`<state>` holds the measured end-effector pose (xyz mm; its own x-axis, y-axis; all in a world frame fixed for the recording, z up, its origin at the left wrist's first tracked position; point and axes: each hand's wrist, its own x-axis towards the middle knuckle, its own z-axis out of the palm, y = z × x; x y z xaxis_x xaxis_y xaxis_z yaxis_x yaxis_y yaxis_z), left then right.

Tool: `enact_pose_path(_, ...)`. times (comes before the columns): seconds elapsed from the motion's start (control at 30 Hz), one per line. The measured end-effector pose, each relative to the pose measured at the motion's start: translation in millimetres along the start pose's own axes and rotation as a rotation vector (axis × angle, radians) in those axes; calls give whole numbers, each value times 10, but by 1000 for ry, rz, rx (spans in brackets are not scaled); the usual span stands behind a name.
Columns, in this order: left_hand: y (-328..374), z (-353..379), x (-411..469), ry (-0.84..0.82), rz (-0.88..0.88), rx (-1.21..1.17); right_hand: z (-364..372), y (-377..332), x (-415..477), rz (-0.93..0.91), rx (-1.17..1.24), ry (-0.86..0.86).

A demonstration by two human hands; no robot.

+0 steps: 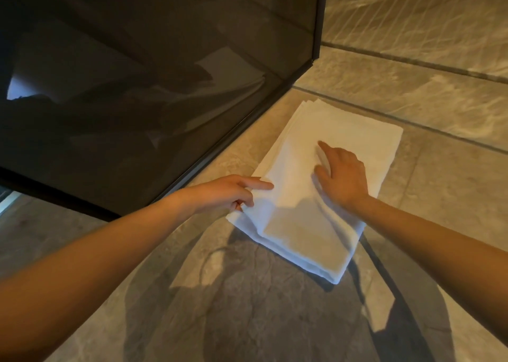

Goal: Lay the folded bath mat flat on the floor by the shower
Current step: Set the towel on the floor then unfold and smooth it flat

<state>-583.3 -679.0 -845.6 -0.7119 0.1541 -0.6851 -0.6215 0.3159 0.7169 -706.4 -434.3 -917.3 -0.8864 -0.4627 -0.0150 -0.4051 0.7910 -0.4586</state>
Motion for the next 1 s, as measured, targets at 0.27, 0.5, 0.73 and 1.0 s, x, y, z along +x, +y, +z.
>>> enact_pose_path(0.27,136,233,-25,-2,189,228,-275,-815,550,-9,85,-488)
enact_pose_path(0.5,156,267,-177,-14,320,234,-242,-540,584,134,216,-375)
enact_pose_path(0.73,254,273,-156,-34,121,-23,-437,-272,217,85,701,-199)
enact_pose_path(1.0,625,613,66,-377,122,-431,-993,84,-215,-4,896,-24)
